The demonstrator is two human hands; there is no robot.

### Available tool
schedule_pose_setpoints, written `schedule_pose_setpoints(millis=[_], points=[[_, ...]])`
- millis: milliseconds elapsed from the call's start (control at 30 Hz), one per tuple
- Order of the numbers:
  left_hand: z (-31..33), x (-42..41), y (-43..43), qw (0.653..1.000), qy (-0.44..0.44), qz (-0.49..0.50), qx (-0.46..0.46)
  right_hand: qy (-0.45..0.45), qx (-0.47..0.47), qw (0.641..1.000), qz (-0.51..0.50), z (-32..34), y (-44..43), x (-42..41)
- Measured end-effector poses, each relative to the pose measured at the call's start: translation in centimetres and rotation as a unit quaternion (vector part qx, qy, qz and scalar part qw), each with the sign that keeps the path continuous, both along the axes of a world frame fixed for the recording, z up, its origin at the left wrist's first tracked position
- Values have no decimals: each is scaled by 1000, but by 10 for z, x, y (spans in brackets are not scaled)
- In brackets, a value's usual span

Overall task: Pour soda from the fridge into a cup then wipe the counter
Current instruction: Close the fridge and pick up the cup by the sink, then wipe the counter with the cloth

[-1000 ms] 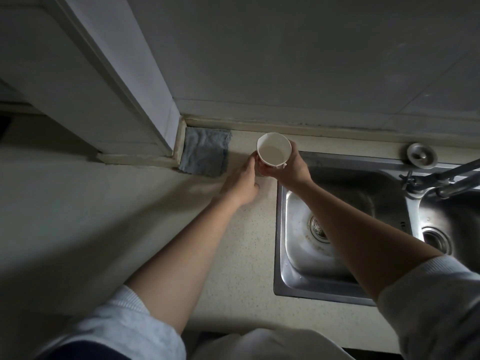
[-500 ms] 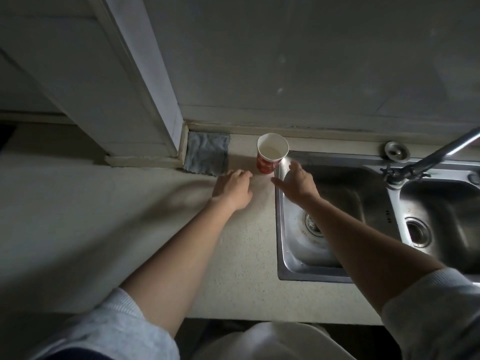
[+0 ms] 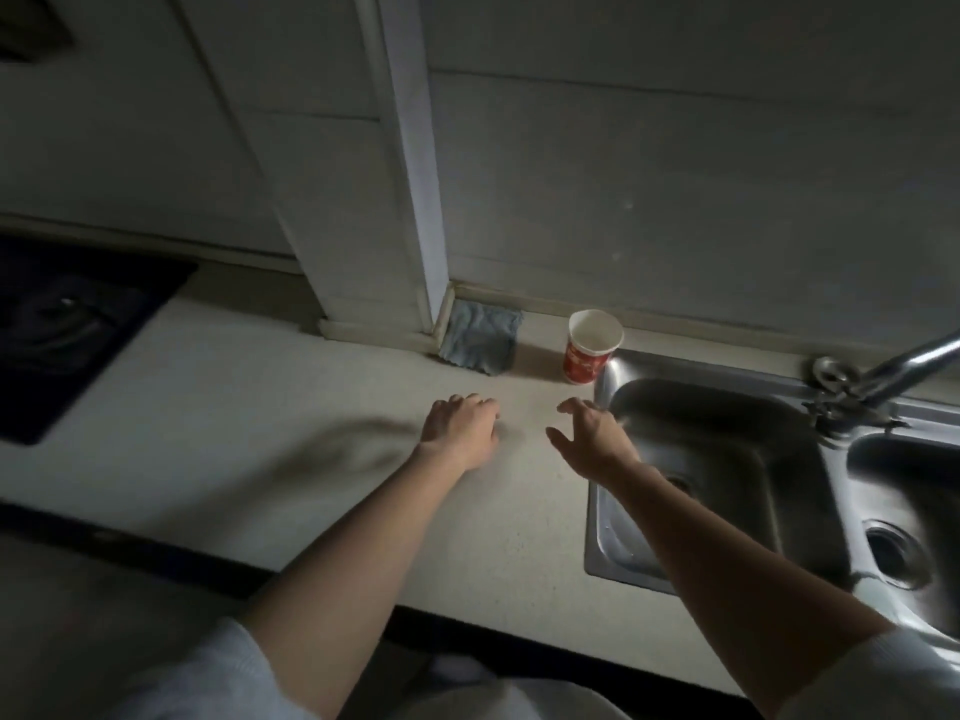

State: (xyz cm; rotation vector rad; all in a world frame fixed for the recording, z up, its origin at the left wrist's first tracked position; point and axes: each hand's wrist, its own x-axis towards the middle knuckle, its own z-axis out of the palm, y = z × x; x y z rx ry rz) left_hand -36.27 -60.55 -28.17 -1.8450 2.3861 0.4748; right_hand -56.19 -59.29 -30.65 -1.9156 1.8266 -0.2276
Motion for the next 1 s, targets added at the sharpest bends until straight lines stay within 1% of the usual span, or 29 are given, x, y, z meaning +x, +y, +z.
schedule_pose_setpoints(millis=[167, 233, 367, 500, 633, 700, 833, 900, 1000], points=[[15, 41, 31, 997, -62, 34, 7, -32, -49, 997, 42, 0, 4, 34], [15, 54, 31, 996, -75, 50, 3, -44, -50, 997, 50, -1, 9, 47], [10, 59, 16, 997, -62, 49, -5, -28, -48, 997, 56, -3, 13, 57], [-5, 58, -10, 999, -33, 17, -7, -13, -61, 998, 21, -5, -8, 56], [-22, 69, -43, 999, -35, -34, 16, -11, -59, 998, -30, -9, -35, 69], [-26, 73, -59, 997, -46, -59, 17, -6, -58, 997, -42, -13, -48, 79], [-29, 74, -93, 985, -113, -127, -8, 16, -58, 996, -60, -20, -67, 96], [-32, 73, -109, 983, -119, -141, -7, 21, -53, 996, -69, -26, -73, 97], [-39, 72, -131, 985, -104, -141, 7, 32, -33, 996, -74, -36, -83, 92]])
